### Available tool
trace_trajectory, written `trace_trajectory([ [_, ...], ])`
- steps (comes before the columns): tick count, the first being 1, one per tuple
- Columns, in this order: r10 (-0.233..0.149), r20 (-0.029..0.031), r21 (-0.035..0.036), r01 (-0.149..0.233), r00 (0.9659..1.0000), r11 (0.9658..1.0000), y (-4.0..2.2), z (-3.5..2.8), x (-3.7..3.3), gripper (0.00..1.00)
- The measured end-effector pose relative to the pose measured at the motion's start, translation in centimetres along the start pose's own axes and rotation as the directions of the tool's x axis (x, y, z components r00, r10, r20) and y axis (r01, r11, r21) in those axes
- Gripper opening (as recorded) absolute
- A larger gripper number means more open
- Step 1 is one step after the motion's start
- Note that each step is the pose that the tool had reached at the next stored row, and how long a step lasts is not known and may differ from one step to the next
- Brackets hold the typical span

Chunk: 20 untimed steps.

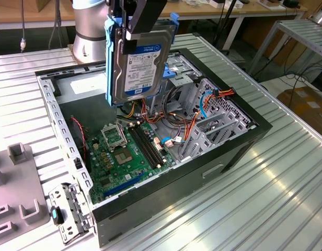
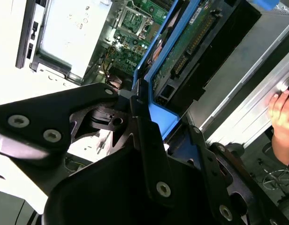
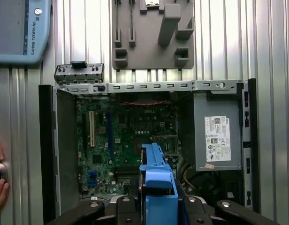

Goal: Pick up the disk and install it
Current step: 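Insert the disk into the insertion slot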

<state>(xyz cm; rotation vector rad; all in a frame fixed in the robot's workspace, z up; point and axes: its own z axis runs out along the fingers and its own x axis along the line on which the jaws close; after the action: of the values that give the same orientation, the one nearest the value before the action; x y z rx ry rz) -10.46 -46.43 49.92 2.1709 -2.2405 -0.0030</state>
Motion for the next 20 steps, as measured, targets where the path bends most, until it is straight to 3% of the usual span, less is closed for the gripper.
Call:
trace_trajectory([
  [4, 0.000, -0.0001, -0.0001, 0.000, 1.0000, 1.0000, -1.79, -0.03, -0.06, 0.37],
  [11, 0.000, -0.0001, -0.0001, 0.000, 1.0000, 1.0000, -4.06, -0.07, -0.13, 0.37],
  [13, 0.000, -0.0002, -0.0001, 0.000, 1.0000, 1.0000, -5.11, -0.07, -0.16, 0.37],
  [20, 0.000, -0.0036, 0.0000, 0.000, 1.0000, 1.0000, -5.23, -0.06, 0.52, 0.37],
])
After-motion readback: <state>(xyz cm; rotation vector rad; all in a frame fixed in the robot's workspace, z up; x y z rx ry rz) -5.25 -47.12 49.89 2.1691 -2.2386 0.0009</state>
